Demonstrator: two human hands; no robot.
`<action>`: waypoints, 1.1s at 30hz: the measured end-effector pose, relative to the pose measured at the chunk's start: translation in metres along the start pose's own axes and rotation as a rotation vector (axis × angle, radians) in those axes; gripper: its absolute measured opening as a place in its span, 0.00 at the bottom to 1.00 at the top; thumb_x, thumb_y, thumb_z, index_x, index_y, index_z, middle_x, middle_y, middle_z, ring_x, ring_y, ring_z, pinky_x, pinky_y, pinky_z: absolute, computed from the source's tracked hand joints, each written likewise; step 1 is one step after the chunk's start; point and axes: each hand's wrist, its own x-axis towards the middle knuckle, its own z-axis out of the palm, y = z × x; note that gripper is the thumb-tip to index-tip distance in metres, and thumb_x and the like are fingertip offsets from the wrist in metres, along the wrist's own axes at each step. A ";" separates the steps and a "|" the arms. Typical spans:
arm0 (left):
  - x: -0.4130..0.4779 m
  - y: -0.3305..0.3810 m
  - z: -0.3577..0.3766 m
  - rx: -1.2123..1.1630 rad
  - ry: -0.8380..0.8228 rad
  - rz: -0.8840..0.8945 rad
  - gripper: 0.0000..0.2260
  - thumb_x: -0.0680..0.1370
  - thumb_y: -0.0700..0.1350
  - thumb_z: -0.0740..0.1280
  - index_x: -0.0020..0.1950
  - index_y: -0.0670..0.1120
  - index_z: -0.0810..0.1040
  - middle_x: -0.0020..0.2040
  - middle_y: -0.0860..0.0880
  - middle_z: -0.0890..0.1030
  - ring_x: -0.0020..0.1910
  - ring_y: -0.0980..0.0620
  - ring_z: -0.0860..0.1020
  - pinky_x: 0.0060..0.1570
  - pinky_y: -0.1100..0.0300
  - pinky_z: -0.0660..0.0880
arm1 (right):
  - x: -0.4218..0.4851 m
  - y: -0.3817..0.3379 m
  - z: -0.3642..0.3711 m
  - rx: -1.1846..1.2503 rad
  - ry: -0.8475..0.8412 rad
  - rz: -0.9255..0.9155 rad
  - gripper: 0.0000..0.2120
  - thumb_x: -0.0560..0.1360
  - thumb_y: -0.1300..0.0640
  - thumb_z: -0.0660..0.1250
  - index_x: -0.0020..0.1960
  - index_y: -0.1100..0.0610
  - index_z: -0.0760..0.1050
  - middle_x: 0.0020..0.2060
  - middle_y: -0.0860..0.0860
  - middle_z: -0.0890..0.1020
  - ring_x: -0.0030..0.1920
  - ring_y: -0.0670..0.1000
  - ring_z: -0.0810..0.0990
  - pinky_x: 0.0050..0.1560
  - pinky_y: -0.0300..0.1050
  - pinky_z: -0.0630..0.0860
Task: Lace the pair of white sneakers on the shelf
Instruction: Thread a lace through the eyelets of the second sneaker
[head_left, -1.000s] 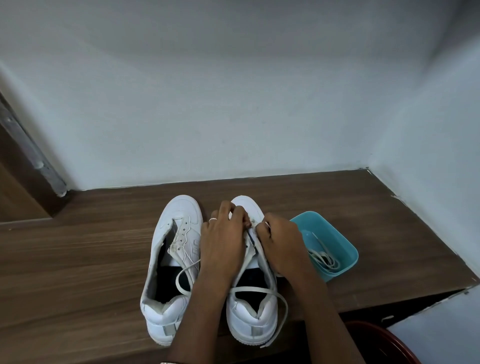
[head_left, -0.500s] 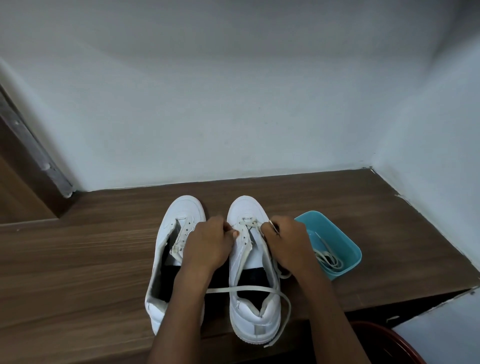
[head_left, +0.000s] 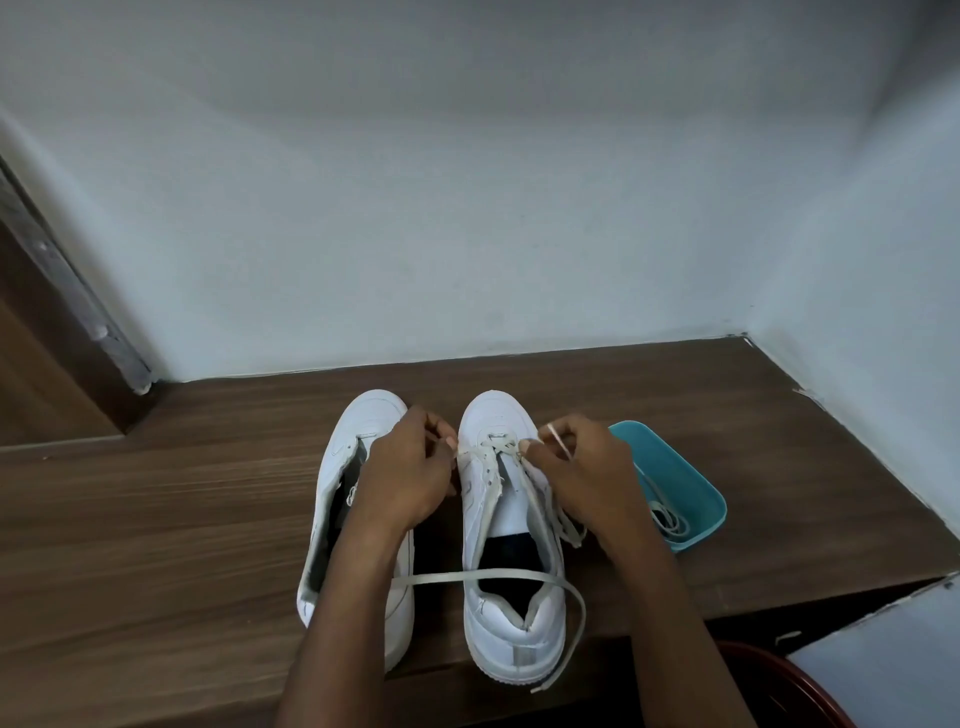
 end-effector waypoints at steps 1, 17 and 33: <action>-0.002 0.003 -0.002 -0.037 -0.015 -0.004 0.04 0.82 0.44 0.64 0.47 0.50 0.75 0.42 0.53 0.80 0.30 0.56 0.80 0.42 0.51 0.80 | -0.001 -0.003 -0.004 0.064 -0.002 0.030 0.07 0.76 0.52 0.71 0.50 0.54 0.77 0.43 0.50 0.82 0.45 0.50 0.81 0.50 0.49 0.78; -0.018 0.023 -0.004 0.320 -0.255 -0.025 0.14 0.75 0.57 0.71 0.55 0.50 0.78 0.49 0.55 0.77 0.52 0.53 0.77 0.54 0.55 0.75 | -0.003 -0.015 0.013 0.273 -0.084 -0.160 0.03 0.81 0.65 0.64 0.51 0.60 0.69 0.41 0.50 0.87 0.32 0.48 0.84 0.35 0.34 0.76; -0.003 -0.003 -0.002 -0.262 -0.140 -0.318 0.03 0.77 0.37 0.72 0.46 0.42 0.85 0.37 0.47 0.82 0.30 0.54 0.77 0.26 0.66 0.74 | -0.003 -0.014 0.006 -0.084 -0.058 -0.285 0.05 0.68 0.61 0.76 0.37 0.52 0.84 0.34 0.44 0.84 0.37 0.42 0.82 0.38 0.31 0.74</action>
